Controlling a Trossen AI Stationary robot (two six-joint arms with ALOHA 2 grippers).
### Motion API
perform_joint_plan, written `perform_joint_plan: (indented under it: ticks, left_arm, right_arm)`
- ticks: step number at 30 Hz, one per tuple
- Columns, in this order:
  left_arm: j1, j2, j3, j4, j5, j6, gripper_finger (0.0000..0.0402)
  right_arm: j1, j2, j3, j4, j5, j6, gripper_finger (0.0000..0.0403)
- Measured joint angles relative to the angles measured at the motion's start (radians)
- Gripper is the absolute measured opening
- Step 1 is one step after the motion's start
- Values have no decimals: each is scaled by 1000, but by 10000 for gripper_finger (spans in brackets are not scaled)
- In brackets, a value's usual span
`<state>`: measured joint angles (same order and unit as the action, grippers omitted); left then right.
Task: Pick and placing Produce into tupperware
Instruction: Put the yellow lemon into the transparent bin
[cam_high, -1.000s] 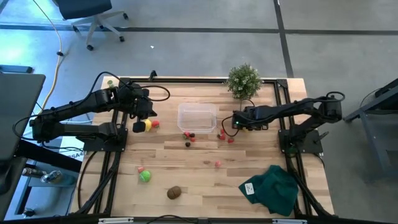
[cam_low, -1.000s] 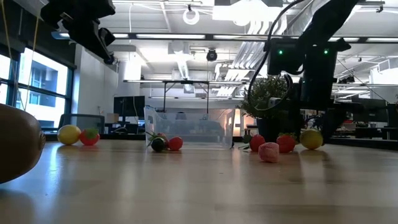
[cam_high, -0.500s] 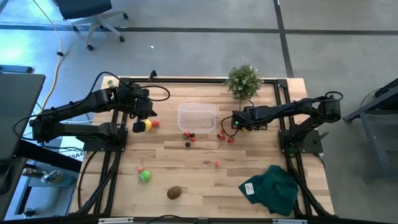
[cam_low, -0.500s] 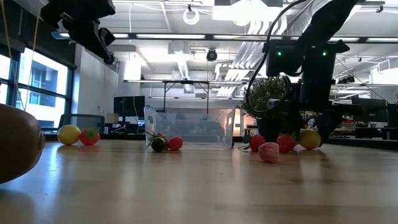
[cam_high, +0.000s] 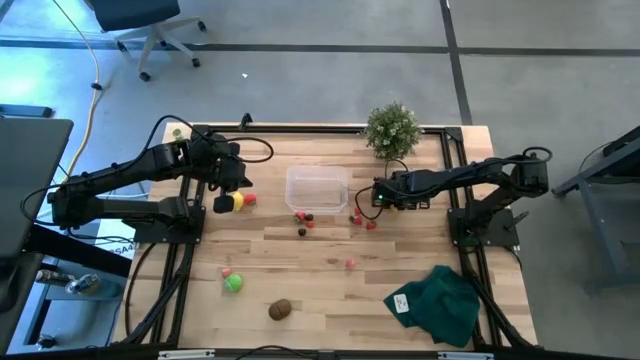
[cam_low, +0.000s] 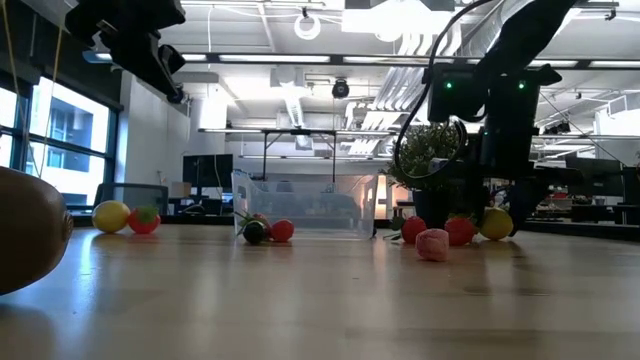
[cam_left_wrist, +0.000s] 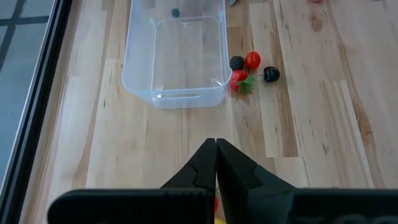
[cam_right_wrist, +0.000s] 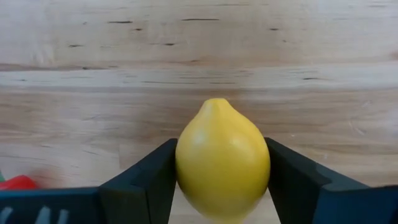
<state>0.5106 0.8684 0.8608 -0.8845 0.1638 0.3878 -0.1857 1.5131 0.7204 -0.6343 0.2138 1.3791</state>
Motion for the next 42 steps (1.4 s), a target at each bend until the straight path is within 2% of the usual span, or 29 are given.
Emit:
perform_joint_plan:
  ticks: [11, 15, 20, 25, 31, 36, 42]
  left_arm:
    - [0, 0, 0, 0, 0, 0, 3]
    - [0, 0, 0, 0, 0, 0, 3]
    - [0, 0, 0, 0, 0, 0, 3]
    - [0, 0, 0, 0, 0, 0, 3]
    - [0, 0, 0, 0, 0, 0, 3]
    - [0, 0, 0, 0, 0, 0, 3]
    - [0, 0, 0, 0, 0, 0, 3]
  right_arm:
    - [3, -8, 0, 63, 7, -122, 196]
    - [3, -63, 12, 80, 29, -181, 195]
    - [3, -168, 91, 76, 93, -304, 195]
    - [3, -237, 256, 89, 128, -508, 195]
    - [3, -201, 538, 111, 124, -773, 195]
    - [3, -85, 755, 83, 92, -919, 195]
    - [-9, 154, 971, -70, 27, -1005, 195]
